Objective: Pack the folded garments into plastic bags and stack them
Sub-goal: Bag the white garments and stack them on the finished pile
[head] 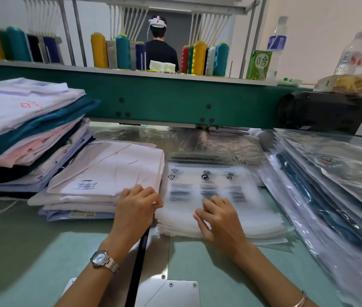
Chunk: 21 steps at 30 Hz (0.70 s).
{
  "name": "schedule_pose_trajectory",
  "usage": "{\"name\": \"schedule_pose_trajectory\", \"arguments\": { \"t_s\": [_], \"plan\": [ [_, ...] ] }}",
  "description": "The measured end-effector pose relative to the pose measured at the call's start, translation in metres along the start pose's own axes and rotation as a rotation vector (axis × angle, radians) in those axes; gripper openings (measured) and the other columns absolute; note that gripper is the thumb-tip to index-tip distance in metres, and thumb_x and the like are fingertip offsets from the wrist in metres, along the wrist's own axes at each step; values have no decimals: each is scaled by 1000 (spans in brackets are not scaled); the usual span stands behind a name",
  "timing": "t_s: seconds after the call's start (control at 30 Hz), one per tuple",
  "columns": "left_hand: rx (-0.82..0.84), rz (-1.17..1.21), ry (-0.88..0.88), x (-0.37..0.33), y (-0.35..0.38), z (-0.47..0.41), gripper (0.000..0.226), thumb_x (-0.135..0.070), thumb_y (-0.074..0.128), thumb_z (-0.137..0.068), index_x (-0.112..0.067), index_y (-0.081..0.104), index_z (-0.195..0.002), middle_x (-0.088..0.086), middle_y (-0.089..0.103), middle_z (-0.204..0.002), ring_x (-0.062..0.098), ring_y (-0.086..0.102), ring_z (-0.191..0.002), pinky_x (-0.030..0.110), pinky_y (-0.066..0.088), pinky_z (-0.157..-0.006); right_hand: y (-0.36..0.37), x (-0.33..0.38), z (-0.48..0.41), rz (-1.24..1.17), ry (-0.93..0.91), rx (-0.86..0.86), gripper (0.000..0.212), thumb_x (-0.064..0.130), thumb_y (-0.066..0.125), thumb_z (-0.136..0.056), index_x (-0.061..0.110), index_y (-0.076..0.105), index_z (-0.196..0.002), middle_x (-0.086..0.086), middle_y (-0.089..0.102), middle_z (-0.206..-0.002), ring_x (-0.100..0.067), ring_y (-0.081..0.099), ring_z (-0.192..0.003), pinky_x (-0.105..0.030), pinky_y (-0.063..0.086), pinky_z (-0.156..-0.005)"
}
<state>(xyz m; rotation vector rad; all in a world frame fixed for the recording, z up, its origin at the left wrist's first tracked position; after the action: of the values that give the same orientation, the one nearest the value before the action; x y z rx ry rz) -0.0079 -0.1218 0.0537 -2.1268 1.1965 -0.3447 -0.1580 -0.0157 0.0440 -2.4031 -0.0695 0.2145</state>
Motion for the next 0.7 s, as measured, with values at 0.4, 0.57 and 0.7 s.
{"name": "schedule_pose_trajectory", "arguments": {
  "t_s": [0.4,0.57,0.7],
  "plan": [
    [22,-32,-97,14,8,4,18,-17,82,-76,-26,67,-73,-14,64,-77,15,55,-69,28,34,-65,-34,-77,40,437,15,270,22,13,83,-62,14,62,-60,-3,54,-56,-26,53,-57,-36,43,-52],
    [26,-9,-134,16,11,6,18,-14,80,-77,-26,67,-75,-14,65,-79,15,56,-73,30,36,-70,-46,-98,51,585,138,422,29,5,85,-40,13,58,-48,-4,49,-45,-26,49,-50,-35,40,-52],
    [31,5,-167,20,13,7,17,-13,79,-78,-26,68,-77,-14,66,-82,14,57,-74,29,35,-72,-54,-110,55,646,214,470,29,5,83,-40,14,57,-47,-3,51,-43,-24,48,-48,-34,37,-56]
  ]
}}
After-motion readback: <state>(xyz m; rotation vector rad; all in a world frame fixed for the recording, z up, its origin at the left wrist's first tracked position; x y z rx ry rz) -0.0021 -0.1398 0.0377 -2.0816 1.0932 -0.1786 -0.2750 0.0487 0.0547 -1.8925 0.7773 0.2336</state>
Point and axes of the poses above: each hand's wrist, its own z-axis away from the middle knuckle, its own y-axis out of the palm, x = y × z, the point moved 8 cm from there along -z, towards the middle knuckle
